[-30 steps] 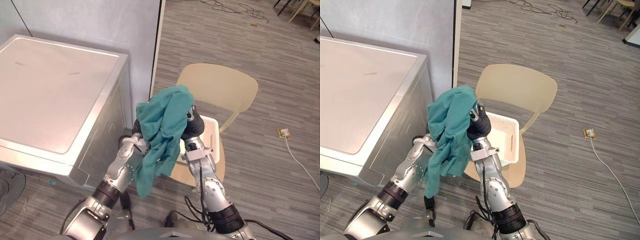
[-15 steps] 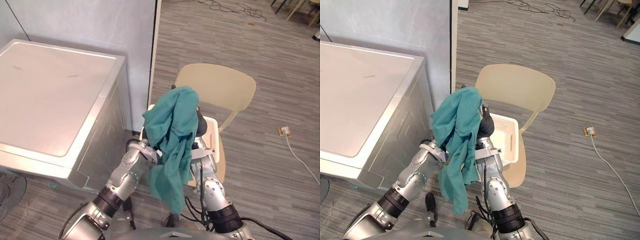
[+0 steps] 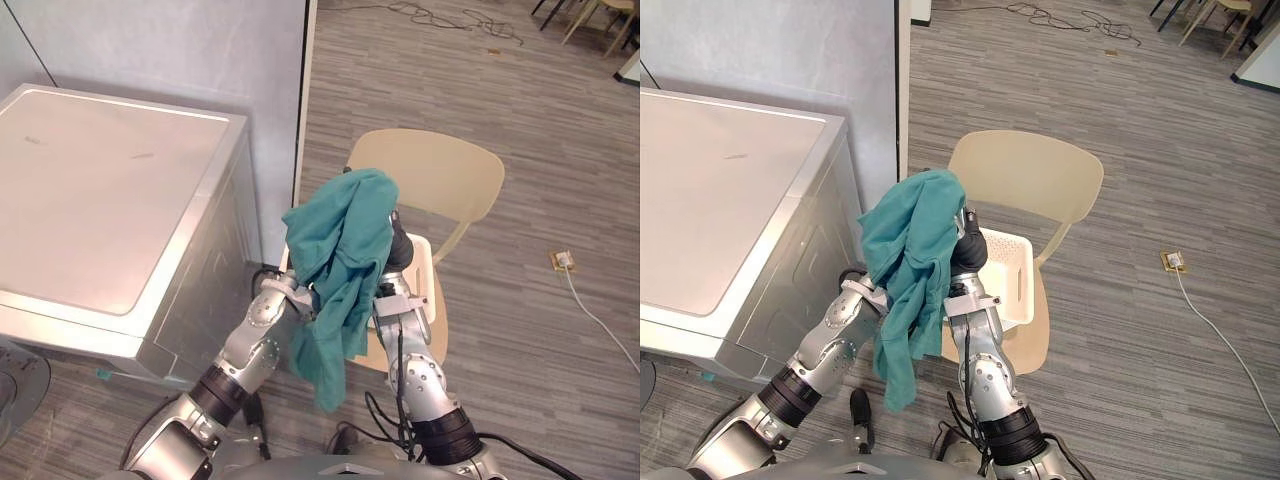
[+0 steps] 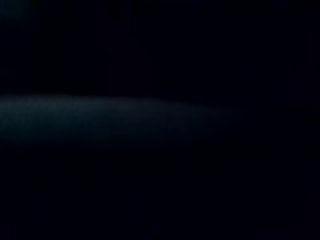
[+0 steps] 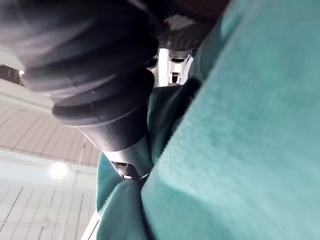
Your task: Pick up the laundry basket with both hands and put the clothes into the washing machine.
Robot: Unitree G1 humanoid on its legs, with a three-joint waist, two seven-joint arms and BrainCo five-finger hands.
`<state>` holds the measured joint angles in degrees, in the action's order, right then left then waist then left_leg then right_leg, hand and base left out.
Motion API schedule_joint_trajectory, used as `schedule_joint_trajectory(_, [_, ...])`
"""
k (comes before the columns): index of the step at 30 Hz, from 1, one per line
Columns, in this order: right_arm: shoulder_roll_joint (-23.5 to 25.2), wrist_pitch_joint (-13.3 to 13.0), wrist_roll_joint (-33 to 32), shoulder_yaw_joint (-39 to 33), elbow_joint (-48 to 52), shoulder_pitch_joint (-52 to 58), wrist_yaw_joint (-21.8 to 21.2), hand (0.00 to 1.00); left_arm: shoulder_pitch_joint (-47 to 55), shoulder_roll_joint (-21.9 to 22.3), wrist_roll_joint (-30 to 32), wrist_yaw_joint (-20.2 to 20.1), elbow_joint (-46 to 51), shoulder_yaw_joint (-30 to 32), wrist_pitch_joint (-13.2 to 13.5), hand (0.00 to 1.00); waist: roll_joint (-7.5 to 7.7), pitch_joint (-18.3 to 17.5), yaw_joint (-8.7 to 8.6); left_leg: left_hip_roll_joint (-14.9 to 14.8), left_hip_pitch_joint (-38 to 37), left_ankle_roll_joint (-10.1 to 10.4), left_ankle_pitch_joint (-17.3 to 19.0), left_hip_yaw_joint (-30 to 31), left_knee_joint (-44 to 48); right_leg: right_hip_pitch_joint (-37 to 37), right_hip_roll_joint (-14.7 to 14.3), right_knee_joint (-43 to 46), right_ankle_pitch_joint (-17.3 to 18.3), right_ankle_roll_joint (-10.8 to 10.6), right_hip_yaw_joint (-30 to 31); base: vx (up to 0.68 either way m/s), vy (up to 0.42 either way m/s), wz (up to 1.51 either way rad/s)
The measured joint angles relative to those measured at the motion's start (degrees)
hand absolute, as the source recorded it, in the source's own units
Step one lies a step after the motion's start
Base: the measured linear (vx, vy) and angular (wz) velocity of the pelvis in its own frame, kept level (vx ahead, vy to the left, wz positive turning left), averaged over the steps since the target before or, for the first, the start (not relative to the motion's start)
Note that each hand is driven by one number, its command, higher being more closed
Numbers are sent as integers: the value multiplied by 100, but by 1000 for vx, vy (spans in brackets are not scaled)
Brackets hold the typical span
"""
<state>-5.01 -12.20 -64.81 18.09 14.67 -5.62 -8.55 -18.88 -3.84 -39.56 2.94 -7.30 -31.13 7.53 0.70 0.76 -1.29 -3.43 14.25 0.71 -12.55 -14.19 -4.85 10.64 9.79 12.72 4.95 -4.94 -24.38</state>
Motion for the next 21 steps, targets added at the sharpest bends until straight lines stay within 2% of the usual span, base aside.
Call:
schedule_joint_trajectory(3, [-1, 17, 19, 13, -3, 1, 44, 0, 2, 1, 39, 54, -1, 27, -5, 100, 0, 0, 1, 0, -9, 4, 3, 6, 0, -46, -8, -34, -22, -1, -9, 34, -30, 1])
schedule_joint_trajectory(11, [5, 163, 690, -17, -46, 0, 126, 0, 52, 47, 214, 132, -1, 312, -63, 100, -1, -3, 4, 0, -18, 2, 2, 8, -1, -84, -22, -106, -56, 23, -12, 26, -28, 0])
schedule_joint_trajectory(17, [61, 373, 1040, -55, -313, 84, 132, 0, 69, 56, 253, 350, 4, 1033, -92, 100, -5, -5, 23, 4, -105, 3, 3, 23, -2, -199, -29, -140, -67, 28, -31, 29, -28, 1])
schedule_joint_trajectory(21, [-13, 453, 1128, -608, -698, 343, 169, 0, 136, 21, 206, 451, 636, 1906, 3, 100, -27, -25, 39, 10, -144, 14, 14, 81, -3, -282, -32, -157, -62, 25, -90, 28, -33, 7])
